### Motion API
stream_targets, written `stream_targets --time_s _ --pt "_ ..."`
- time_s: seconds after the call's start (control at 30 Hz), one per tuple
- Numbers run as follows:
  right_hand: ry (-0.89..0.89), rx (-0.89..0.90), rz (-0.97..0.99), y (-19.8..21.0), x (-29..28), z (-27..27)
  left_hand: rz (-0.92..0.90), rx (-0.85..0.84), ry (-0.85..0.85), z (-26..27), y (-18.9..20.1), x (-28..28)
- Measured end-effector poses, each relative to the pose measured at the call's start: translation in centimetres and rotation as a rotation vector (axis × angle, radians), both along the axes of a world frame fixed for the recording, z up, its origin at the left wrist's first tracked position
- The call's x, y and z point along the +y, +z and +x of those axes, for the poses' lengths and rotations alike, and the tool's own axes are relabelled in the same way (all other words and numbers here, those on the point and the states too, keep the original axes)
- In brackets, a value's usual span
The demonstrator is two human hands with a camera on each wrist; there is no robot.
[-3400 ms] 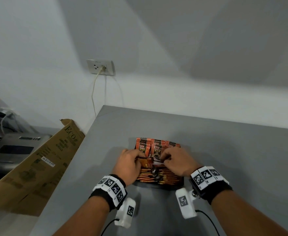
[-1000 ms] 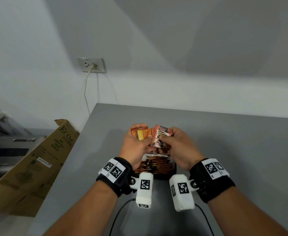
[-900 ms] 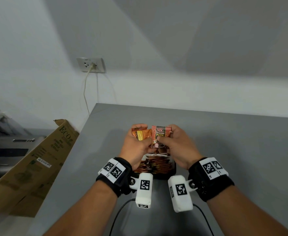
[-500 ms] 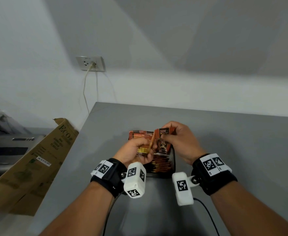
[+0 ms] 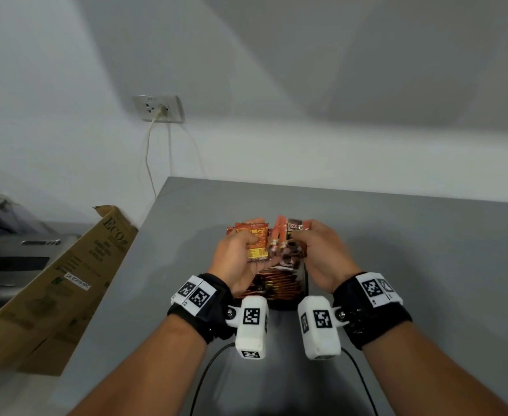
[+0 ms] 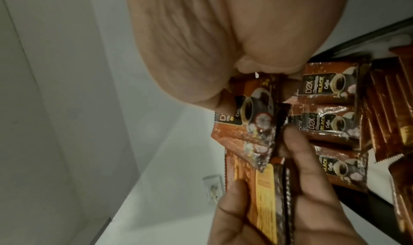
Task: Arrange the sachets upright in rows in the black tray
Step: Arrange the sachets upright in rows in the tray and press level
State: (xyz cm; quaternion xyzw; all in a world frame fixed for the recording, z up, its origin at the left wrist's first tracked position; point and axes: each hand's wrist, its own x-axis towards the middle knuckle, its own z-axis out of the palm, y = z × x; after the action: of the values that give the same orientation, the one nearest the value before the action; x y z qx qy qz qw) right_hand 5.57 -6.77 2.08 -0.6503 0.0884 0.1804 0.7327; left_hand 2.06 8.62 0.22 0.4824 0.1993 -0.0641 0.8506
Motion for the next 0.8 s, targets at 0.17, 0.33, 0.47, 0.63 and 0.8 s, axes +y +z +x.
stream_targets --time_s 0.17,0.33,0.47,0.63,0.8 --pt "-0.030 0.020 0.119 0.8 -1.4 0.4 0.087 -0.013 -0.041 -0.3 0.0 0.1" --pt "0.068 0.010 0.073 0.4 -0.3 -0.5 0.127 -0.014 -0.064 -0.3 0.0 -0.4" --pt "0.059 -0.002 0.014 -0.1 0.4 -0.7 -0.011 0.006 -0.025 -0.5 0.5 -0.5" --pt "0.057 0.029 0.040 0.1 0.2 -0.4 -0.161 0.013 -0.024 -0.5 -0.1 0.6" --pt "0.068 0.064 0.081 0.1 0.2 -0.4 -0.210 0.017 -0.013 -0.7 -0.9 1.0"
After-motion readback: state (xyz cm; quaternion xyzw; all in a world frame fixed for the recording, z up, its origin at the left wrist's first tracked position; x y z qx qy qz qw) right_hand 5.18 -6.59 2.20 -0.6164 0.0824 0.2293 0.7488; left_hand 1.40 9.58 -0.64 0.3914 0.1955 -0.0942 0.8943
